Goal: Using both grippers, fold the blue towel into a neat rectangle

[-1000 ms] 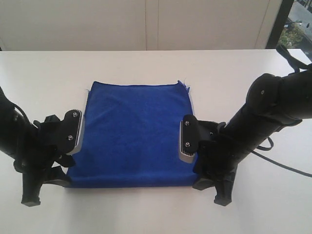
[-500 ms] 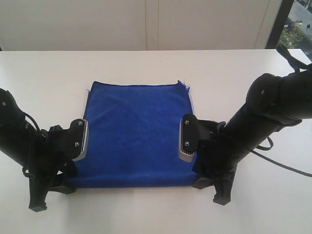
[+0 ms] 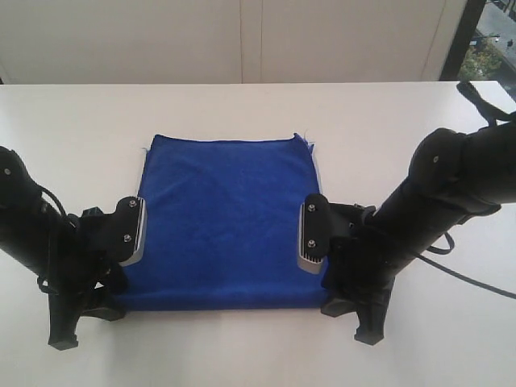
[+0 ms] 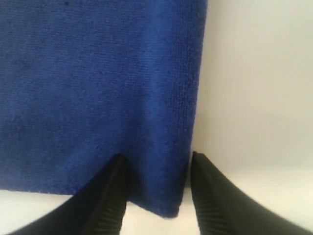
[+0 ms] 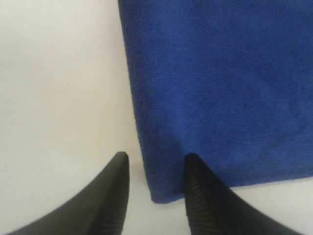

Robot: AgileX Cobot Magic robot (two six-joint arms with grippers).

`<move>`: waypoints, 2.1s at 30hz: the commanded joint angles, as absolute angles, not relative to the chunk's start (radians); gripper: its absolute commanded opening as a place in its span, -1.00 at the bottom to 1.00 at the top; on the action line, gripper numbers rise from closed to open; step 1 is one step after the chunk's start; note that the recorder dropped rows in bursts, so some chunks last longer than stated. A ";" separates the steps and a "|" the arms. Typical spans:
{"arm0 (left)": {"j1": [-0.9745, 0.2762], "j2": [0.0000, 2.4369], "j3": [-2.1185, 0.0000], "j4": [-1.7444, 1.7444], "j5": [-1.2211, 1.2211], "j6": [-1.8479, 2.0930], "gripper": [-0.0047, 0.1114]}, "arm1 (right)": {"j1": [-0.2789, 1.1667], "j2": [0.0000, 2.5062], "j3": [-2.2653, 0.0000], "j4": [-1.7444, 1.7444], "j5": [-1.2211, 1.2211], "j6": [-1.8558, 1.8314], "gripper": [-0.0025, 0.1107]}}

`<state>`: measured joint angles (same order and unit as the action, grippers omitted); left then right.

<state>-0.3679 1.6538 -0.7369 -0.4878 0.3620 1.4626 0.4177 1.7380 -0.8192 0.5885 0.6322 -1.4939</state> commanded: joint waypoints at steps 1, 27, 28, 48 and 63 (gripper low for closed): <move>-0.372 1.657 -0.730 -0.500 0.389 1.466 -0.10 | 0.418 1.759 -0.790 0.593 0.611 -1.510 -0.32; -0.372 1.515 -0.730 -0.500 0.608 1.411 -0.92 | 0.418 1.560 -0.790 0.589 0.694 -1.515 -0.96; -0.372 1.504 -0.730 -0.496 0.615 1.406 -0.92 | 0.418 1.549 -0.790 0.585 0.694 -1.515 -0.96; -0.371 1.460 -0.875 -0.372 0.328 0.945 -0.92 | 0.418 1.530 -0.801 0.503 0.190 -1.405 -0.96; -0.312 1.667 -1.042 -0.358 0.251 0.939 -0.92 | 0.418 1.772 -1.017 0.503 0.078 -1.319 -0.96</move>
